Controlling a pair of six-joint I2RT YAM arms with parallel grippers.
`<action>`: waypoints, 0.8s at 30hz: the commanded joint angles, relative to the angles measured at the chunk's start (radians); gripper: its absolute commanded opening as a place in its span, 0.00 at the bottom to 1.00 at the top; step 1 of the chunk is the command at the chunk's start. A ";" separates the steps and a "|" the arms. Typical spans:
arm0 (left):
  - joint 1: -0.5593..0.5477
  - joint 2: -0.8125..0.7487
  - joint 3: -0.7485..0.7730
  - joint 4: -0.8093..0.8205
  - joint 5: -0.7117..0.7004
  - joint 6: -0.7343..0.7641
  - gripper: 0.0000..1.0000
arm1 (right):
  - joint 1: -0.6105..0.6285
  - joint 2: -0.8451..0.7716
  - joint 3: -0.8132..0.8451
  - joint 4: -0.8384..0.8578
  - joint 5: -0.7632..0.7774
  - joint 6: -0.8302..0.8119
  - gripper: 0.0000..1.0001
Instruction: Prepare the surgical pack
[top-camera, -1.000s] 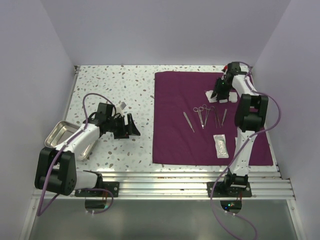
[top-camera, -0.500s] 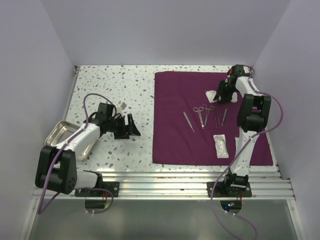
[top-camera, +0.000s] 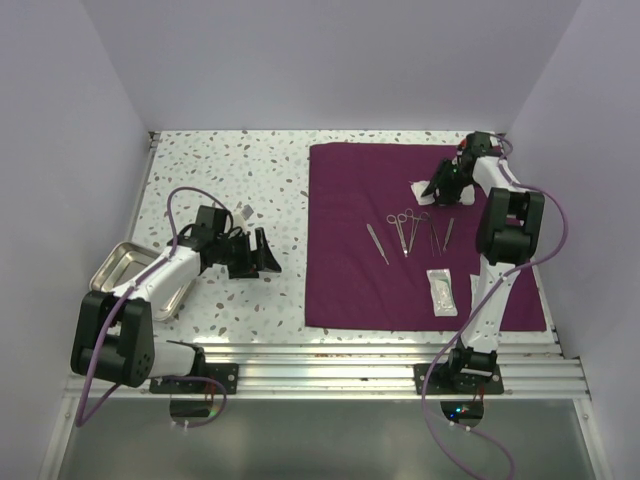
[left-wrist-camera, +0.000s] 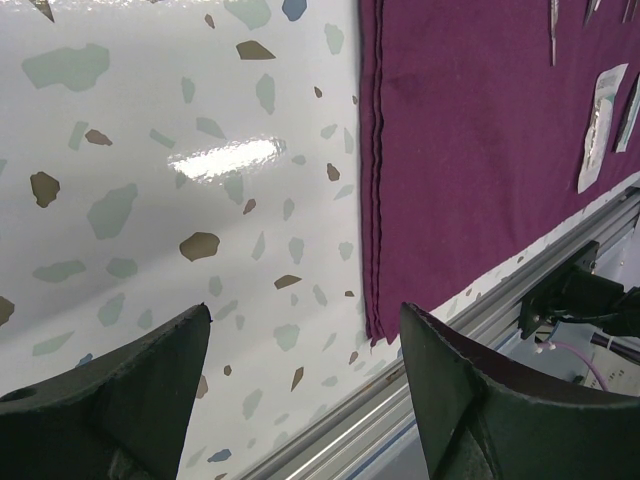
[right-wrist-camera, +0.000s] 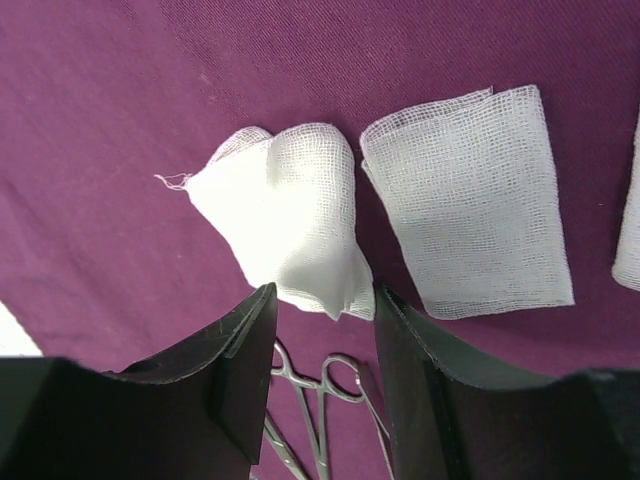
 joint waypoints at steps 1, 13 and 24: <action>0.013 0.004 -0.005 0.038 0.016 0.007 0.80 | 0.001 -0.018 -0.013 0.047 -0.043 0.060 0.47; 0.016 0.003 -0.007 0.038 0.016 0.006 0.80 | -0.020 -0.009 -0.011 0.041 0.011 0.098 0.44; 0.017 0.004 -0.005 0.039 0.019 0.003 0.80 | -0.024 0.011 -0.011 0.067 -0.007 0.092 0.43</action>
